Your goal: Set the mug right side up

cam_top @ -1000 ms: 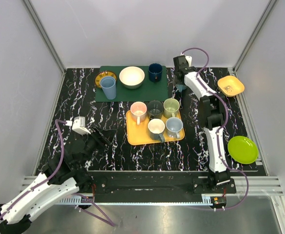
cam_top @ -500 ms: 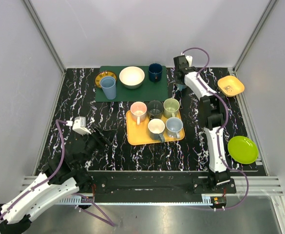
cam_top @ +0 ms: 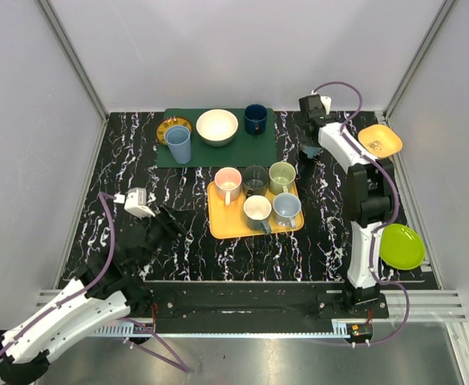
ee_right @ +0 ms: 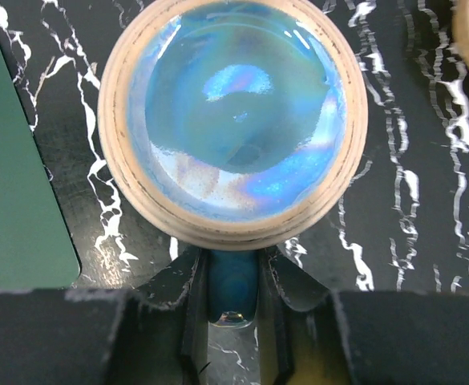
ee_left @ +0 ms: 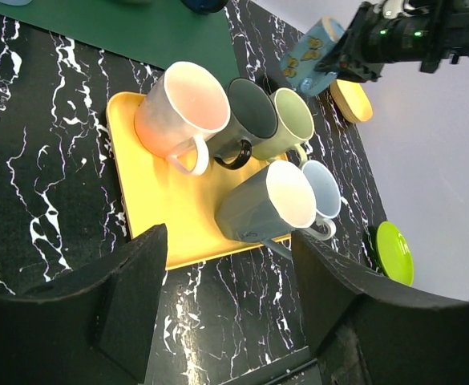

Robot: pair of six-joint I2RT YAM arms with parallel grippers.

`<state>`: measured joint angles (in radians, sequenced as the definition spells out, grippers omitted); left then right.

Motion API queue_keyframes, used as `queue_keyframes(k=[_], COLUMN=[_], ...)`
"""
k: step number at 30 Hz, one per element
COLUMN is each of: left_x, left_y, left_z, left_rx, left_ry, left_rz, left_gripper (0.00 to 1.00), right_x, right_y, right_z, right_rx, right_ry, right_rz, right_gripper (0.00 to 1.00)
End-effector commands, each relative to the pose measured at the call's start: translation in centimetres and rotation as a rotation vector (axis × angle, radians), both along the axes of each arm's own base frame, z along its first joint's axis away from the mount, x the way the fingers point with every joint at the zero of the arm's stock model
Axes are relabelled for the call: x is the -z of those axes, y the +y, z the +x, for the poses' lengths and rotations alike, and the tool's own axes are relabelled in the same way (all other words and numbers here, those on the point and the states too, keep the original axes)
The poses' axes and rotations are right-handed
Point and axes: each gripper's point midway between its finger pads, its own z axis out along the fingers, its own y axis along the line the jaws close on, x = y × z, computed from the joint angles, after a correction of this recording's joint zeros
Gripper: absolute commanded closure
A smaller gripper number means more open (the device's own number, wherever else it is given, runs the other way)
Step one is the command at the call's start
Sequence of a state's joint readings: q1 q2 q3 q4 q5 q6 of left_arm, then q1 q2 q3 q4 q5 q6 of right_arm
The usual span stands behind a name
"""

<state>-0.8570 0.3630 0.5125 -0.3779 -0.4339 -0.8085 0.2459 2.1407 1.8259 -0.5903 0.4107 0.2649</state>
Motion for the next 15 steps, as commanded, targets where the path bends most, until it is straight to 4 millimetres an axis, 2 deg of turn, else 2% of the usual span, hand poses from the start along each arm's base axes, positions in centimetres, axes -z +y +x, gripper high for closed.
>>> queue_keyframes(k=[1,3,4,5,6,7,8,9,10,11,12,13,14,15], left_x=[-2.9,-3.2,-3.6,-3.6,-3.8,-4.3,-4.5,-4.8,-5.8,-6.3,-6.4,-7.8,-8.2,-9.2], left_y=[-0.2,-0.4,-0.6,-0.6,-0.8,-1.1,-1.5,-2.0,-2.5,-3.0,-3.7,-4.2,-4.8,-5.8], left_z=[1.0,1.1,1.1,1.2,1.2,1.3,1.4,1.2,1.3,1.3,1.2,1.2,1.1,0.9], left_rx=[-0.019,-0.016,-0.015,-0.017,-0.009,-0.002,0.008,0.035,0.047,0.064,0.093,0.112,0.133,0.178], left_ry=[-0.078,-0.084,-0.094,-0.097,-0.1,-0.12,-0.129,-0.136,-0.166,-0.179,-0.179,-0.21,-0.218,-0.235], left_rz=[-0.034,-0.038,-0.049,-0.054,-0.06,-0.082,-0.095,-0.11,-0.158,-0.181,-0.197,-0.26,-0.283,-0.317], left_gripper=[0.35,0.35,0.35,0.35,0.35,0.34,0.34,0.33,0.32,0.31,0.29,0.26,0.24,0.2], right_x=[-12.7,-13.2,-14.4,-14.8,-15.8,-18.6,-18.8,-20.5,-23.7,-23.8,-25.0,-27.6,-26.9,-29.7], right_y=[-3.1,-3.7,-4.2,-4.3,-4.3,-4.1,-3.7,-3.3,-2.1,-1.6,-0.8,0.3,0.9,2.0], right_z=[0.5,-0.2,-0.8,-1.3,-1.7,-2.6,-3.5,-3.9,-5.6,-6.5,-7.3,-9.3,-10.4,-12.5], right_rx=[0.086,0.105,0.121,0.127,0.146,0.13,0.118,0.116,0.064,0.047,0.034,-0.035,-0.058,-0.125], right_ry=[-0.298,-0.303,-0.326,-0.33,-0.364,-0.426,-0.435,-0.49,-0.552,-0.556,-0.587,-0.635,-0.626,-0.689], right_rz=[0.01,0.016,0.032,0.048,0.087,0.146,0.182,0.239,0.317,0.359,0.426,0.501,0.54,0.625], right_gripper=[1.0,1.0,1.0,1.0,1.0,1.0,1.0,1.0,1.0,1.0,1.0,1.0,1.0,1.0])
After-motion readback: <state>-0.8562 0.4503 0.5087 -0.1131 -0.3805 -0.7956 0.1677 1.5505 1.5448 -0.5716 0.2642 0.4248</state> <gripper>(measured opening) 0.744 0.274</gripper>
